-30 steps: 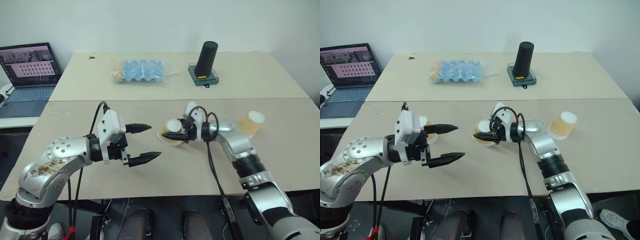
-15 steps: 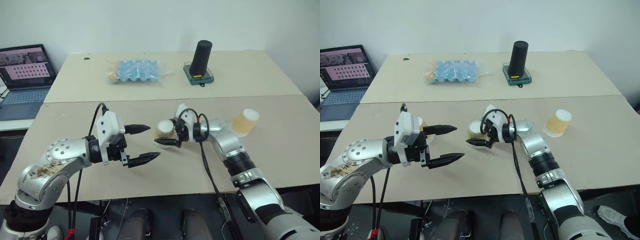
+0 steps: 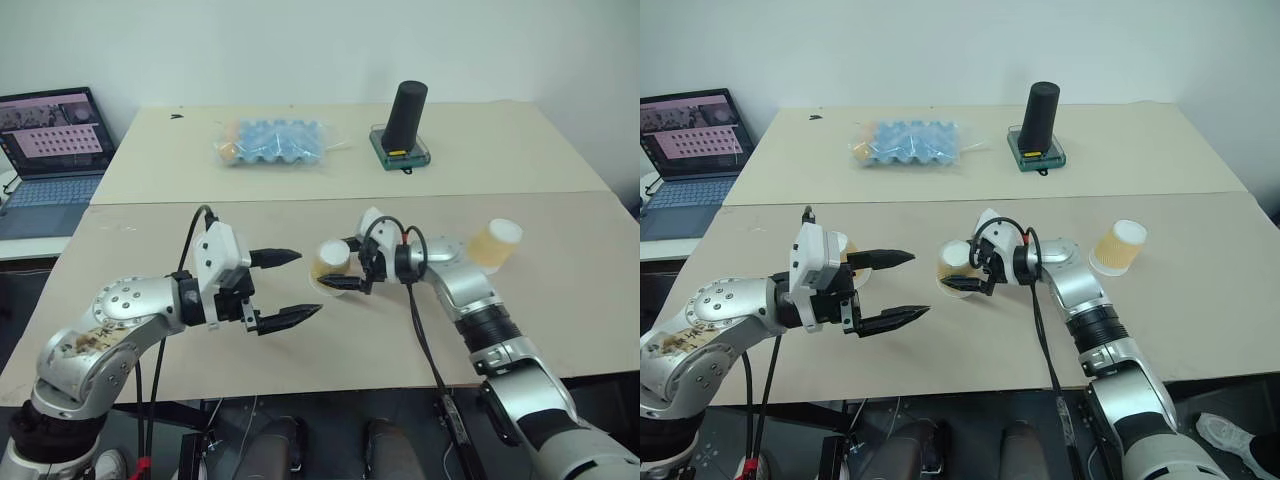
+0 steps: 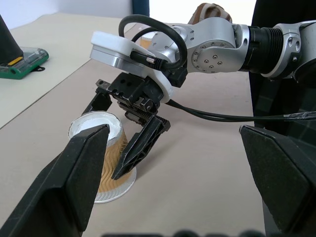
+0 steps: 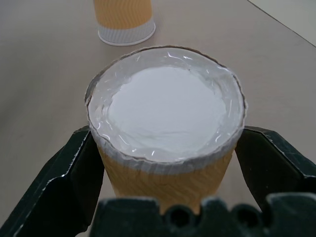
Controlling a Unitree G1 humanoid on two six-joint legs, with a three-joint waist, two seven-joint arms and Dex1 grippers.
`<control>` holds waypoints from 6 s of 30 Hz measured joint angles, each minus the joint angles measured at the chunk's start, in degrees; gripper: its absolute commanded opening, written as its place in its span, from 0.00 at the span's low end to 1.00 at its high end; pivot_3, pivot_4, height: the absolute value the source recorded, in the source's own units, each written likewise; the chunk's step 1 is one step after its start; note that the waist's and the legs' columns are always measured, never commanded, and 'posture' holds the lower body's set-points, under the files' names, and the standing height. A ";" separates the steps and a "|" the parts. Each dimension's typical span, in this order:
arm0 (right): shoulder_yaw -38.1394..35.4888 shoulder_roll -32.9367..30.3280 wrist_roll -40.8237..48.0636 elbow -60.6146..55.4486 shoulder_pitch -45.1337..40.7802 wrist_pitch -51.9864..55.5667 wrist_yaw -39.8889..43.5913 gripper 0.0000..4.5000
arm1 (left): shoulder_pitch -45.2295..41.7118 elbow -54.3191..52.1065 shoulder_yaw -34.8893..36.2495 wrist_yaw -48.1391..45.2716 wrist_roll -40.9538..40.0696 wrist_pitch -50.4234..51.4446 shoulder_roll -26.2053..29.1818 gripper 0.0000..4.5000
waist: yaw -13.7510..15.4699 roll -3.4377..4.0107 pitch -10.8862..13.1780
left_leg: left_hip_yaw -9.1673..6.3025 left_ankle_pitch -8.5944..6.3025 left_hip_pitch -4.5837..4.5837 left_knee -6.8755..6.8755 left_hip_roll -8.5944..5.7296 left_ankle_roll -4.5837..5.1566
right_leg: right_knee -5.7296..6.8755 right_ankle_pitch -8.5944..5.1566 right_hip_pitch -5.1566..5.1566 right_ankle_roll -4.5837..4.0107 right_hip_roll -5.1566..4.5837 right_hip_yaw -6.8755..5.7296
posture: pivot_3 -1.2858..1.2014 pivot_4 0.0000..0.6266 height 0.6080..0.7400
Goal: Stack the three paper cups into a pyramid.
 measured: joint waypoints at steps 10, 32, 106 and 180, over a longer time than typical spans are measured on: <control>-3.46 -5.97 0.75 -4.10 4.65 1.61 0.61 0.99 | -0.75 0.09 -0.61 0.21 -0.04 0.04 -0.41 1.00 | 0.03 0.00 0.00 | 0.00 0.00 -0.01 0.00 0.00 0.01 | -0.01 0.00 0.00 0.00 0.00 0.02 | 0.52 0.24 0.90; -43.94 -9.88 15.92 -55.62 49.13 30.52 -27.66 0.99 | -1.53 1.20 -0.60 2.48 0.06 0.33 -1.90 1.00 | 1.12 -0.08 -0.04 | 0.01 -0.09 0.14 -0.03 -0.05 0.08 | -0.25 0.07 0.08 0.17 0.07 0.60 | 0.52 0.24 0.90; -17.82 -14.97 15.44 -14.57 11.18 8.21 -2.43 0.60 | -4.02 2.18 -0.78 4.12 -0.97 3.12 -2.27 1.00 | 0.14 -0.09 -0.04 | 0.18 0.13 0.04 -0.07 -0.08 0.64 | -0.23 0.34 -0.07 -0.09 0.24 0.89 | 0.52 0.24 0.90; -15.10 -16.56 11.63 -14.71 13.80 4.44 4.28 0.99 | -4.02 0.26 0.50 6.45 -3.01 4.98 -1.74 1.00 | 0.56 -0.09 -0.03 | 0.16 0.00 0.04 -0.07 -0.12 0.36 | -0.20 0.34 -0.09 -0.08 0.21 0.88 | 0.52 0.24 0.90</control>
